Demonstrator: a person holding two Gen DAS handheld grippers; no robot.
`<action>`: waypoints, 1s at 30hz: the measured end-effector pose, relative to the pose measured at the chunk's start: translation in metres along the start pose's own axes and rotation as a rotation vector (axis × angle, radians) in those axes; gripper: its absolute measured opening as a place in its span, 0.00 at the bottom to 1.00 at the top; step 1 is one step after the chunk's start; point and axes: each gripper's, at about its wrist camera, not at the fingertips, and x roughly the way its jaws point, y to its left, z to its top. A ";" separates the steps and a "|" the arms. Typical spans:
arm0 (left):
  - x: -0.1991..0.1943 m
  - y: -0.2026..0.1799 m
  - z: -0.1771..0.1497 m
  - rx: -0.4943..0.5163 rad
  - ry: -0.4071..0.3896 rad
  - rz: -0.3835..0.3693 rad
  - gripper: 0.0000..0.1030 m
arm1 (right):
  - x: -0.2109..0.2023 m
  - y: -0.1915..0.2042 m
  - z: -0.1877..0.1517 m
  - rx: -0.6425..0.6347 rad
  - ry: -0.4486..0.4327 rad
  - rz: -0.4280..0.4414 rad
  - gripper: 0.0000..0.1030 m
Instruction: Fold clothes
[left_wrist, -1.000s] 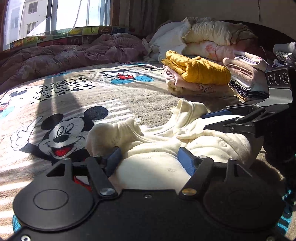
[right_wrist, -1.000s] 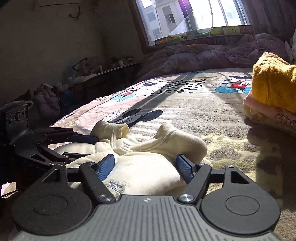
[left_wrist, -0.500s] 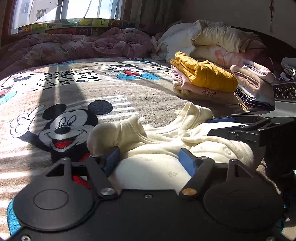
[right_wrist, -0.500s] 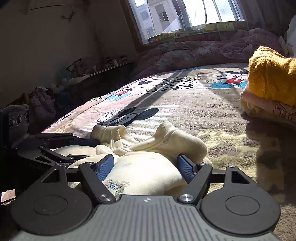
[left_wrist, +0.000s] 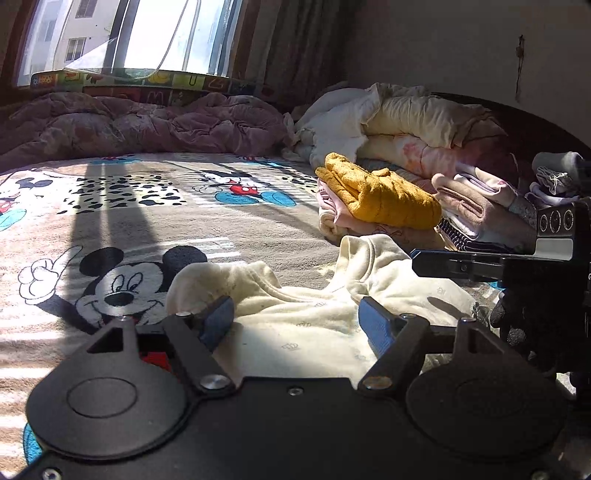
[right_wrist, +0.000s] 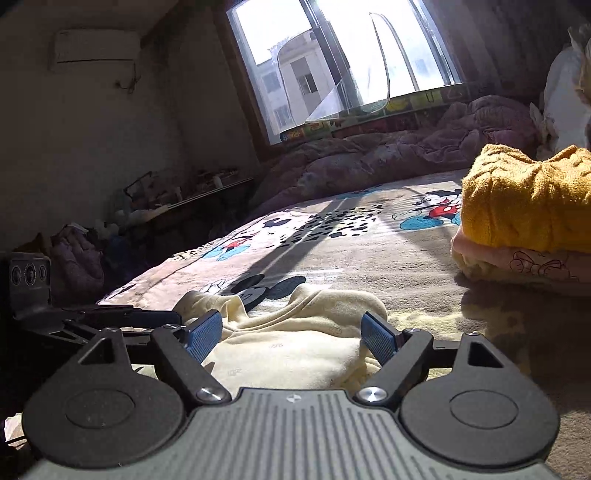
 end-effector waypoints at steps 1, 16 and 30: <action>-0.005 0.001 0.002 -0.010 -0.021 -0.006 0.73 | -0.003 0.000 0.000 0.006 -0.009 -0.009 0.85; -0.004 0.054 -0.036 -0.558 0.075 0.007 0.84 | 0.024 -0.054 -0.033 0.539 0.089 0.062 0.93; 0.021 0.043 -0.041 -0.712 0.057 0.039 0.57 | 0.042 -0.051 -0.036 0.561 0.092 0.097 0.66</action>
